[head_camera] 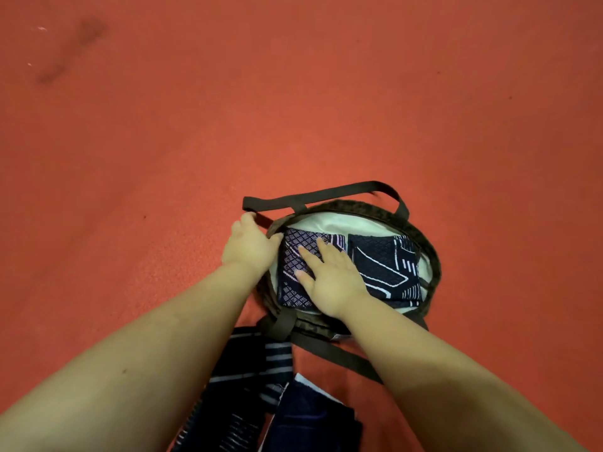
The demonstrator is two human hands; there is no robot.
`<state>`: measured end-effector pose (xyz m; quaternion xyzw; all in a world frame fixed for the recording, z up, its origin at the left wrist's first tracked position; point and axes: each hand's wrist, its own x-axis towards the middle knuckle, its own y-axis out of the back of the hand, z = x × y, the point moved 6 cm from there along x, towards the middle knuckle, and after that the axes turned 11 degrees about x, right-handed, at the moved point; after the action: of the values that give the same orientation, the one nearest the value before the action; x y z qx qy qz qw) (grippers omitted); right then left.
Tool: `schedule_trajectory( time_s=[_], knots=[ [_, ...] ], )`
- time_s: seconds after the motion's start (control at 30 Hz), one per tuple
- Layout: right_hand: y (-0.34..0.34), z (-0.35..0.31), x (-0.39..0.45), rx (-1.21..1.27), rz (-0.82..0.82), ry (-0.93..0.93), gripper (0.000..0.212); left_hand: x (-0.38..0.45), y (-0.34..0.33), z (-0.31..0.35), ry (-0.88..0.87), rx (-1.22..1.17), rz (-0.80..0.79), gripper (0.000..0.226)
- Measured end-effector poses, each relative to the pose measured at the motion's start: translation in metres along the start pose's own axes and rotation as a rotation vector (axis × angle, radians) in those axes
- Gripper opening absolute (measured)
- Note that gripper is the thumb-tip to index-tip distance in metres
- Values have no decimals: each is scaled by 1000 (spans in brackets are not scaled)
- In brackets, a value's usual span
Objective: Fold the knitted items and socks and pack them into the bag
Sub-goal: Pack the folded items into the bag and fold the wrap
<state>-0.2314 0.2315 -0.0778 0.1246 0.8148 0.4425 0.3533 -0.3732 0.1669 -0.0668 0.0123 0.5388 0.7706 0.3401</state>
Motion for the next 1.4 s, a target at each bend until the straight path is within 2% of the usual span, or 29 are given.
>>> schedule_trajectory(
  time_s=[0.03, 0.07, 0.27, 0.4, 0.57, 0.63, 0.7, 0.8, 0.9, 0.97, 1.03, 1.17, 1.23, 1.33, 1.4],
  knots=[
    [-5, -3, 2, 35, -35, -4, 56, 8, -6, 1, 28, -31, -114, 48],
    [-9, -6, 4, 61, -63, -15, 56, 13, -8, 2, 25, -62, -156, 41],
    [-18, -4, 11, 139, -131, -93, 55, 5, 12, 6, -48, -243, 25, 28],
    [-17, -5, 13, 181, -139, -103, 55, -3, 13, 8, -74, -161, -22, 29],
    [-20, -4, -25, 248, 178, -32, 53, -29, 1, -16, 120, -95, -138, 66],
    [-28, -6, -47, 226, 303, 2, 60, -50, -11, -29, 165, -11, -258, 69],
    [-32, -8, -60, 211, 407, 38, 60, -66, -26, -35, 118, 79, -389, 58],
    [-40, -12, -63, 195, 220, -10, 71, -79, -30, -31, 79, 25, -453, 44],
    [-41, -8, -57, 235, -12, -74, 57, -82, -21, -23, 100, -132, -443, 24],
    [-34, -10, -57, 346, -133, -121, 57, -86, -9, -18, 106, -147, -418, 27],
    [-26, -12, -57, 409, -154, -146, 57, -91, -2, -14, 76, -106, -419, 34],
    [-17, -11, -78, 403, 34, -96, 54, -103, -1, -12, 26, -156, -431, 32],
    [-19, -9, -103, 368, 176, -61, 58, -115, 1, -15, -25, -55, -360, 36],
    [-35, 3, -145, 367, 273, -92, 81, -146, 3, -22, -112, 133, -247, 38],
    [-57, 20, -166, 420, 263, -176, 70, -167, -14, -30, -172, 257, -307, 33]
  ],
)
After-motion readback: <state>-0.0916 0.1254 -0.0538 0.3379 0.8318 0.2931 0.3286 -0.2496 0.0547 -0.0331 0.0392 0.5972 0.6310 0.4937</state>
